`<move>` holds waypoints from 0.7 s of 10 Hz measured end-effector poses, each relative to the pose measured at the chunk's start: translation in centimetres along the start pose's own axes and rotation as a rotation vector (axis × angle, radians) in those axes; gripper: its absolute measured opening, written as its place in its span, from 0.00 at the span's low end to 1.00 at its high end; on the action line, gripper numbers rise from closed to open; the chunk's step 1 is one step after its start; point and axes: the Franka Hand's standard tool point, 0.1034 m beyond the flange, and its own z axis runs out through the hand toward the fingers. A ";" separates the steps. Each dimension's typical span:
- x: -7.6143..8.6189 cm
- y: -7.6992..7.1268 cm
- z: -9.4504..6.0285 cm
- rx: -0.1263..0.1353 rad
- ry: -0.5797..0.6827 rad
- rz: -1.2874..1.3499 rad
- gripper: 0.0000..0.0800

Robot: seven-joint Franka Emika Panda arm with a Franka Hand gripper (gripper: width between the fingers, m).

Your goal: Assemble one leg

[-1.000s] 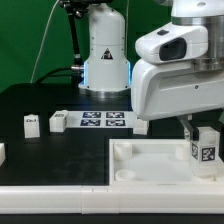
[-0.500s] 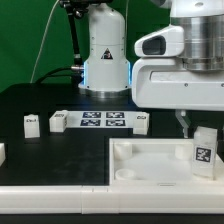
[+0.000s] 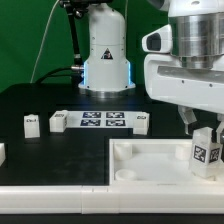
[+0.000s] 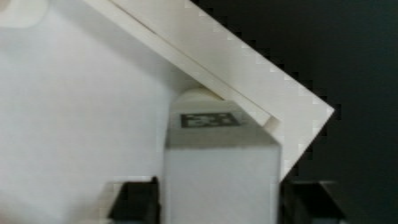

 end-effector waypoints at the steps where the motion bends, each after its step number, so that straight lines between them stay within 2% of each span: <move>1: 0.0 0.0 0.0 -0.001 0.000 -0.041 0.59; 2: -0.1 -0.1 0.0 -0.001 0.000 -0.120 0.74; 3: 0.0 0.0 0.0 -0.005 -0.003 -0.170 0.74; 4: -0.4 0.1 -0.1 -0.035 -0.019 -0.263 0.80; 7: -0.4 -0.2 0.4 -0.051 -0.015 -0.700 0.81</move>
Offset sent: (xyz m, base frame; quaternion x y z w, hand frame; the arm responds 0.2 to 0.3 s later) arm 0.0064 0.0026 0.0046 -0.0880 -0.0082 -0.2069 0.9744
